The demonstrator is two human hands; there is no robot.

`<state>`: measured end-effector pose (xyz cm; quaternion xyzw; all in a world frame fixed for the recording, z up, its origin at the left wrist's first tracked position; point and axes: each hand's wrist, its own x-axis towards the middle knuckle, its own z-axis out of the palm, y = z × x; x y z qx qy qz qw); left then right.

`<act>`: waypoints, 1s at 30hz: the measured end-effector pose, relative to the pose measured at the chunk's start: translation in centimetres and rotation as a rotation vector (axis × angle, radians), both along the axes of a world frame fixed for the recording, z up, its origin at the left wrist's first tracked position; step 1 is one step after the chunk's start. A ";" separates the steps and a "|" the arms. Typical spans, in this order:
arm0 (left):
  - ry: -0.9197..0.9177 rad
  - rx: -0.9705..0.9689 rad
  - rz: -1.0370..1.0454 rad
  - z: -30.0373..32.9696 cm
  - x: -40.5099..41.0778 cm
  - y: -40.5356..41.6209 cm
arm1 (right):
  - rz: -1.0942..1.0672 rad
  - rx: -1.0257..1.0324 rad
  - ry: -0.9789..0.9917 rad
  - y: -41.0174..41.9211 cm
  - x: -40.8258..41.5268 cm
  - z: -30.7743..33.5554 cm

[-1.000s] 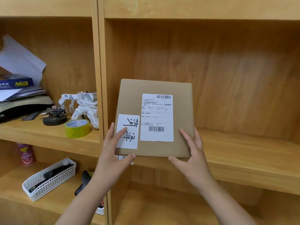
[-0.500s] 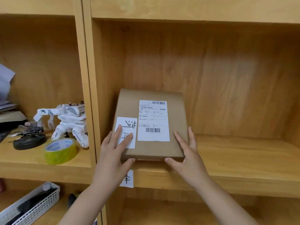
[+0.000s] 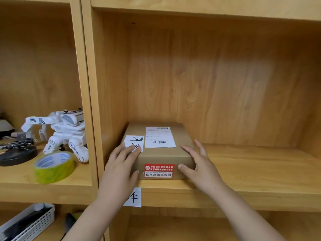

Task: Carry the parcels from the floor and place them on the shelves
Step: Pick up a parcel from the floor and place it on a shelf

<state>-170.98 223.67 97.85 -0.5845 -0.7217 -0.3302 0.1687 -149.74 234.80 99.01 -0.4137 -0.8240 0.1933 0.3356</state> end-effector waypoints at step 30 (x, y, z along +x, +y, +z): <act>0.226 0.142 -0.172 -0.5 2.9 0.5 | -0.290 0.375 -0.136 -3.2 -1.5 -1.2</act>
